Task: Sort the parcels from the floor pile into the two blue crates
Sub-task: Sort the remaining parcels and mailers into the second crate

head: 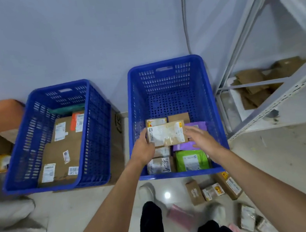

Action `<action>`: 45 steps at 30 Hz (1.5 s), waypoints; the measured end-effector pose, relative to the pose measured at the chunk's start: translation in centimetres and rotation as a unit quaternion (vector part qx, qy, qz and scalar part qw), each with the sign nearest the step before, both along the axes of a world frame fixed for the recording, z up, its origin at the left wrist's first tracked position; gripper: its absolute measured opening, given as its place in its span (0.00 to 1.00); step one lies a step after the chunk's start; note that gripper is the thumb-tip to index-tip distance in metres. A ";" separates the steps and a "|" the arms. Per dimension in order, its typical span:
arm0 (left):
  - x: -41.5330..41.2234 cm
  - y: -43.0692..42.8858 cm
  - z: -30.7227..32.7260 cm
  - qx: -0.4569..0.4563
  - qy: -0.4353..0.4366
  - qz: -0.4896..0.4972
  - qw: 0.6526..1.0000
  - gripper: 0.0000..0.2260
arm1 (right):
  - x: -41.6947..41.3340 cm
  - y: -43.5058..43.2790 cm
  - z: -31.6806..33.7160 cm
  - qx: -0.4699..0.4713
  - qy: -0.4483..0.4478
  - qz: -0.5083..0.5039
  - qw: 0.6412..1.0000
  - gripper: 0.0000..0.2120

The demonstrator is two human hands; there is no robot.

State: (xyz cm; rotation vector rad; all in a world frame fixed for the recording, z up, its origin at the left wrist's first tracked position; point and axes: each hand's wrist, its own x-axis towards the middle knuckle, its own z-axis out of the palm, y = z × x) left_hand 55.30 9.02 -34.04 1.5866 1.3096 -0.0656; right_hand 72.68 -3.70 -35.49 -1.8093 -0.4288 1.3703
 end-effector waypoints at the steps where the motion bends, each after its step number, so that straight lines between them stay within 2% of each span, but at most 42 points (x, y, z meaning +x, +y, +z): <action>1: 0.5 1.1 -1.3 -0.012 0.005 -0.019 1.000 0.27 | 0.2 1.1 -1.2 -0.012 -0.001 -0.004 1.000 0.25; 3: 1.3 3.4 -4.6 -0.016 0.030 -0.054 0.998 0.31 | 0.5 3.0 -4.1 -0.034 -0.001 -0.019 0.999 0.30; 5: 1.9 5.6 -8.1 -0.015 0.071 -0.077 0.994 0.37 | 0.4 4.6 -7.7 -0.049 0.013 -0.034 0.998 0.30; 9: 2.5 8.8 -13.8 -0.035 0.157 -0.112 0.981 0.39 | -0.5 7.7 -13.9 -0.093 0.031 -0.051 0.994 0.29; 13: 2.5 9.9 -19.2 -0.026 0.224 -0.176 0.958 0.38 | -1.1 9.4 -17.9 -0.145 0.018 -0.043 0.988 0.16; 15: 2.6 9.6 -21.0 -0.018 0.243 -0.199 0.949 0.38 | -1.4 9.8 -20.0 -0.159 0.010 -0.031 0.987 0.14; 22: 3.2 8.8 -25.2 -0.074 0.288 -0.173 0.939 0.39 | -2.2 10.7 -24.9 -0.195 -0.015 0.045 0.980 0.22; 26: 3.0 8.5 -26.8 -0.080 0.317 -0.180 0.928 0.38 | -2.5 10.8 -26.2 -0.240 -0.002 0.117 0.964 0.32; 30: 3.0 8.5 -26.0 -0.072 0.317 -0.165 0.931 0.33 | -2.9 11.0 -25.6 -0.269 -0.008 0.153 0.951 0.37; 34: 3.1 8.4 -23.0 -0.051 0.296 -0.166 0.939 0.31 | -2.5 10.4 -22.9 -0.259 -0.017 0.152 0.954 0.32; 38: 3.4 7.5 -17.9 -0.007 0.287 -0.171 0.943 0.28 | -0.7 8.0 -18.5 -0.246 -0.051 0.150 0.956 0.34; 40: 3.4 6.5 -15.0 0.009 0.264 -0.153 0.952 0.27 | 0.3 6.4 -15.8 -0.241 -0.067 0.160 0.955 0.34; 45: 3.1 2.2 -8.0 0.032 0.191 -0.090 0.977 0.23 | 2.6 1.9 -9.4 -0.207 -0.137 0.183 0.951 0.28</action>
